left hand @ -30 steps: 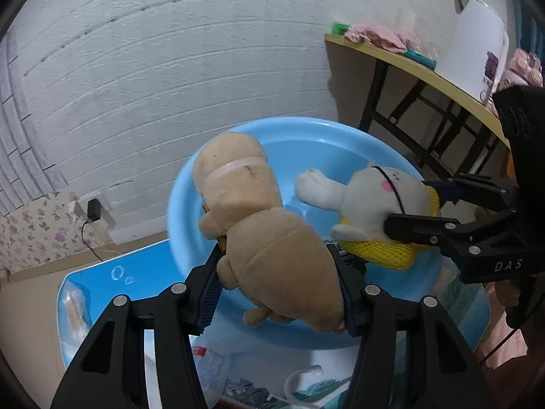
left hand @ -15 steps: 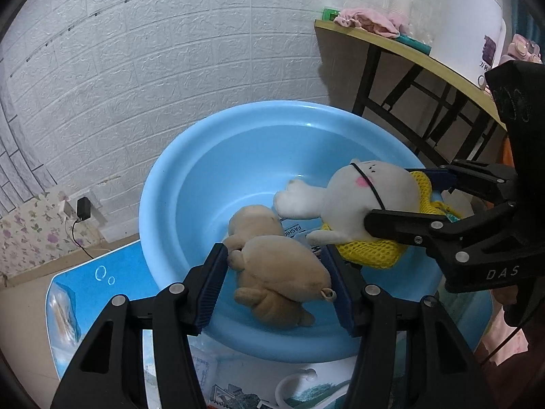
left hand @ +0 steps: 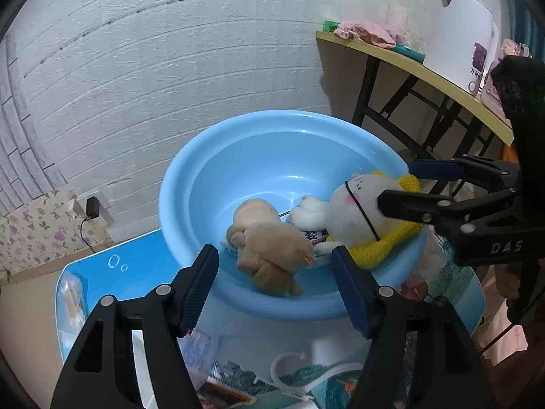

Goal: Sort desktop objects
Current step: 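Carry both plush toys over the basin and release them inside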

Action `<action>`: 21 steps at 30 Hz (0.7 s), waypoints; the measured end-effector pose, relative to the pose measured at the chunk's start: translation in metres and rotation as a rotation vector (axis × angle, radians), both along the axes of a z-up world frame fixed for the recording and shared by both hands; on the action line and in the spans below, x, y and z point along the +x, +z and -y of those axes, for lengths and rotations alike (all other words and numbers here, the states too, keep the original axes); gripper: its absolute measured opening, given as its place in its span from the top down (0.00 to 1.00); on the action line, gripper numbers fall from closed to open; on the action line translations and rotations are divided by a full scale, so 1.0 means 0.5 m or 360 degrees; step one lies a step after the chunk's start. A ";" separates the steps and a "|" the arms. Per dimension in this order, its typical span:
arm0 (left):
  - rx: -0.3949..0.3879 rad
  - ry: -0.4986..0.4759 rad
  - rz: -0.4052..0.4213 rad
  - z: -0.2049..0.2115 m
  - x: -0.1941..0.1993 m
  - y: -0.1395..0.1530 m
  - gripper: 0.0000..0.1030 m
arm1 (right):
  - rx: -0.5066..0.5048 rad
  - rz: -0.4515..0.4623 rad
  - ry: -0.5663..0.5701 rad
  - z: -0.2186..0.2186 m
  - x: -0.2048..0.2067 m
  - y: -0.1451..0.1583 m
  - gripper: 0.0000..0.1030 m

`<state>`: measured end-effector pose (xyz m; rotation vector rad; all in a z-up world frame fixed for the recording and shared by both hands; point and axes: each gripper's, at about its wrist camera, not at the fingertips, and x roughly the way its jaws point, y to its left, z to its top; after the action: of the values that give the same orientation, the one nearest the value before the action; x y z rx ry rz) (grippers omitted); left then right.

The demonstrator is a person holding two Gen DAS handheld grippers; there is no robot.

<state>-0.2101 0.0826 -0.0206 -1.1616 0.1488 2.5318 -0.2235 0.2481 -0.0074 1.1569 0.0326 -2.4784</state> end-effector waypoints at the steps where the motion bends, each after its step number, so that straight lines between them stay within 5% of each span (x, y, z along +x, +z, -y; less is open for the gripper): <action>1: 0.0003 0.0006 -0.0005 0.003 0.006 0.002 0.34 | -0.0003 -0.0007 -0.0002 -0.001 0.005 0.005 0.22; 9: 0.0025 0.0038 -0.0068 0.032 0.063 0.023 0.18 | 0.0006 -0.0059 -0.0059 -0.011 0.062 0.035 0.22; 21: 0.0020 0.0120 -0.0098 0.089 0.138 0.030 0.10 | -0.0007 -0.0030 -0.0147 -0.018 0.127 0.039 0.22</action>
<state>-0.1409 0.0380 -0.0057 -1.1052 0.1065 2.6316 -0.1598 0.2569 0.0121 1.1578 -0.0211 -2.5684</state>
